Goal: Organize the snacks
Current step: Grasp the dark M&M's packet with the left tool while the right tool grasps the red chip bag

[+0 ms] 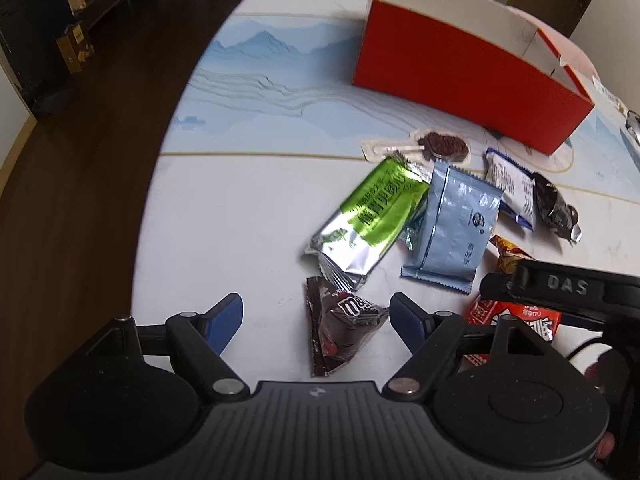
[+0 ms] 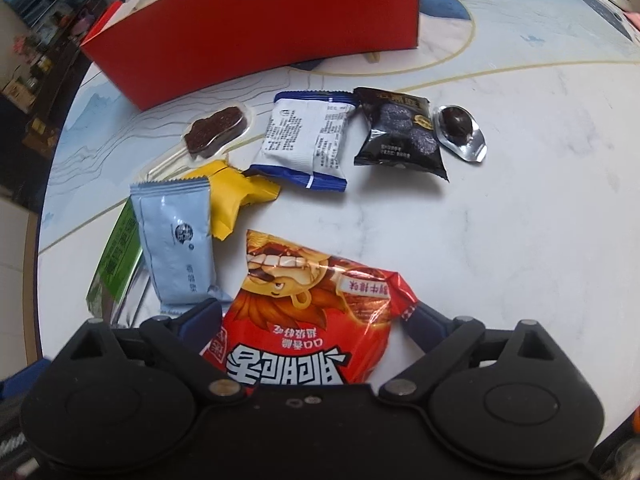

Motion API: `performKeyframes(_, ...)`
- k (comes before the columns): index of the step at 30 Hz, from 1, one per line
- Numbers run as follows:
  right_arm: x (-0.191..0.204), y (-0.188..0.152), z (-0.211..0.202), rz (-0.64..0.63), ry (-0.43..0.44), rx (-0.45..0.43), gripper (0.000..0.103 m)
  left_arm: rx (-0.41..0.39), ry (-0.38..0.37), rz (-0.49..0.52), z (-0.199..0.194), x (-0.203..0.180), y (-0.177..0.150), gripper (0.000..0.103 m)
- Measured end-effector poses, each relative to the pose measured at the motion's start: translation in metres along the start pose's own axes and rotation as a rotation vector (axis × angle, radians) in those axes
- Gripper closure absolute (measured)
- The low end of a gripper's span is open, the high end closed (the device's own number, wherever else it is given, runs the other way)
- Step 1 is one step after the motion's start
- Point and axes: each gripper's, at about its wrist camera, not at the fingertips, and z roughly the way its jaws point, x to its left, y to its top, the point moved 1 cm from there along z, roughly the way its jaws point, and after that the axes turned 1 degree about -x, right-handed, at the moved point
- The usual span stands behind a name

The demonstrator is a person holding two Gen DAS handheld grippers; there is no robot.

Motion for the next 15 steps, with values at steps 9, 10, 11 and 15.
performKeyframes(9,-0.016,0.003,-0.008,-0.020,0.051,-0.002,0.031,0.094,-0.036,-0.011,0.028,-0.007,0.001,0.028)
performKeyframes(10,-0.017,0.003,-0.009,-0.019,0.053,-0.005,0.032,0.093,-0.036,-0.009,0.029,-0.007,0.002,0.028)
performKeyframes(11,-0.019,0.003,-0.009,-0.019,0.055,-0.006,0.032,0.094,-0.036,-0.012,0.029,-0.007,0.002,0.028)
performKeyframes(15,-0.024,0.003,-0.010,-0.012,0.059,-0.007,0.033,0.091,-0.022,-0.010,0.027,-0.008,0.002,0.043)
